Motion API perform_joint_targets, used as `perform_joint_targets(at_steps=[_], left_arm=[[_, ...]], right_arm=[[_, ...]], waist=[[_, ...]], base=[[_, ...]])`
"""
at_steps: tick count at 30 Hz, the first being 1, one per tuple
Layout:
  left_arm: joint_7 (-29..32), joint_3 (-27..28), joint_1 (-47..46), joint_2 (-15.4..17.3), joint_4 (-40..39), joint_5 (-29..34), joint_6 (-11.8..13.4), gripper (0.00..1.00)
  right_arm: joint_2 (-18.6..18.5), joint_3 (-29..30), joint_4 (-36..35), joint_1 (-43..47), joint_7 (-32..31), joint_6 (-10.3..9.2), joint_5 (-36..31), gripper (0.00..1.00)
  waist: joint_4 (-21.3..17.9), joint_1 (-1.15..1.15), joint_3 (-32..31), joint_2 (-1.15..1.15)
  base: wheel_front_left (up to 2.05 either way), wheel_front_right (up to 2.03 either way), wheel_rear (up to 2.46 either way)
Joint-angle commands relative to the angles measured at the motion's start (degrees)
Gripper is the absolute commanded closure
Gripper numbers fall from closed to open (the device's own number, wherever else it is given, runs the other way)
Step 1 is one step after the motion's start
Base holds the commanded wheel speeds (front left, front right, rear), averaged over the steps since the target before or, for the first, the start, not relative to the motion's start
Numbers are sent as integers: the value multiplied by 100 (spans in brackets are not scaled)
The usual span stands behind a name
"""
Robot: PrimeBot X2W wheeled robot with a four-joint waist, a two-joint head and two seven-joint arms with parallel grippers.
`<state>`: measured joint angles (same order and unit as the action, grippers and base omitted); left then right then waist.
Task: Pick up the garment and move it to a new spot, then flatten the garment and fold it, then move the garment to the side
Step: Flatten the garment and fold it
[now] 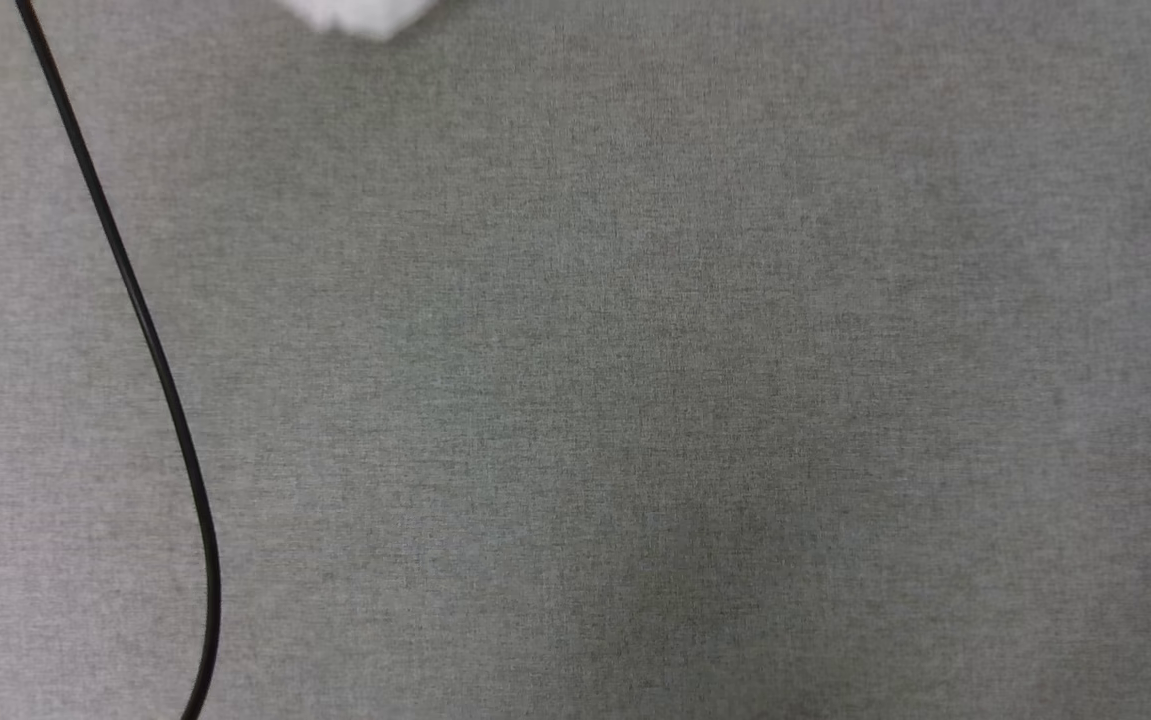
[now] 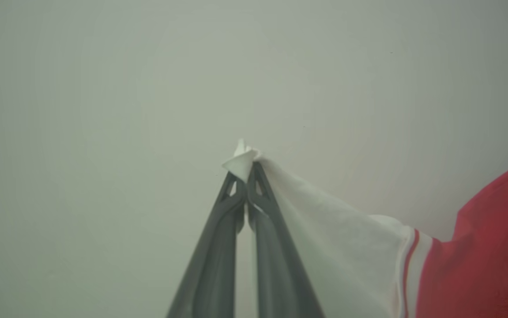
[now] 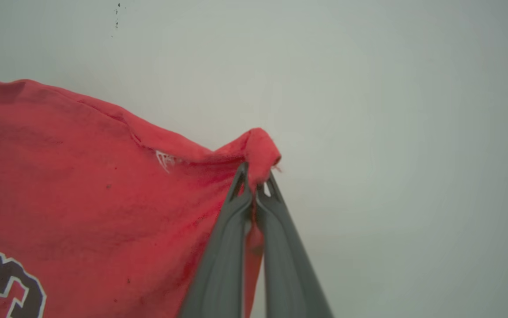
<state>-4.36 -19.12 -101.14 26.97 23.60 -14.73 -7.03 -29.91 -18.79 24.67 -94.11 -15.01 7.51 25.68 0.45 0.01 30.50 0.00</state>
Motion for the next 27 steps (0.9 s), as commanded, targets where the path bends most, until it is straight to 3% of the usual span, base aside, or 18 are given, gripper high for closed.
perform_joint_targets(at_steps=[1, 7, 12, 19, 27], left_arm=[[-51, -11, -189, 37, 103, 13, -6, 100], [-233, -159, -685, -45, 697, -133, -32, 100], [-484, -309, -485, -108, 1086, -274, -30, 100], [-844, -414, 386, -128, 1263, -624, -34, 100], [-1009, -491, 2002, -86, 895, -892, 30, 100]], right_arm=[[55, -38, 134, -182, 82, -5, -56, 100], [165, -232, 892, -838, 417, -5, -132, 100], [201, -514, 1403, -830, 732, -5, 21, 100], [322, -1020, 1832, -116, 1256, -5, 510, 100], [246, -1642, 1831, 1039, 1712, -6, 1145, 100]], waist=[[-15, -1, 90, 0], [23, -1, 362, 0], [56, -1, 514, 0], [21, -1, 471, 0], [85, -1, 209, 0]], base=[[0, 0, 0], [0, 0, 0], [0, 0, 0], [0, 0, 0], [0, 0, 0]])
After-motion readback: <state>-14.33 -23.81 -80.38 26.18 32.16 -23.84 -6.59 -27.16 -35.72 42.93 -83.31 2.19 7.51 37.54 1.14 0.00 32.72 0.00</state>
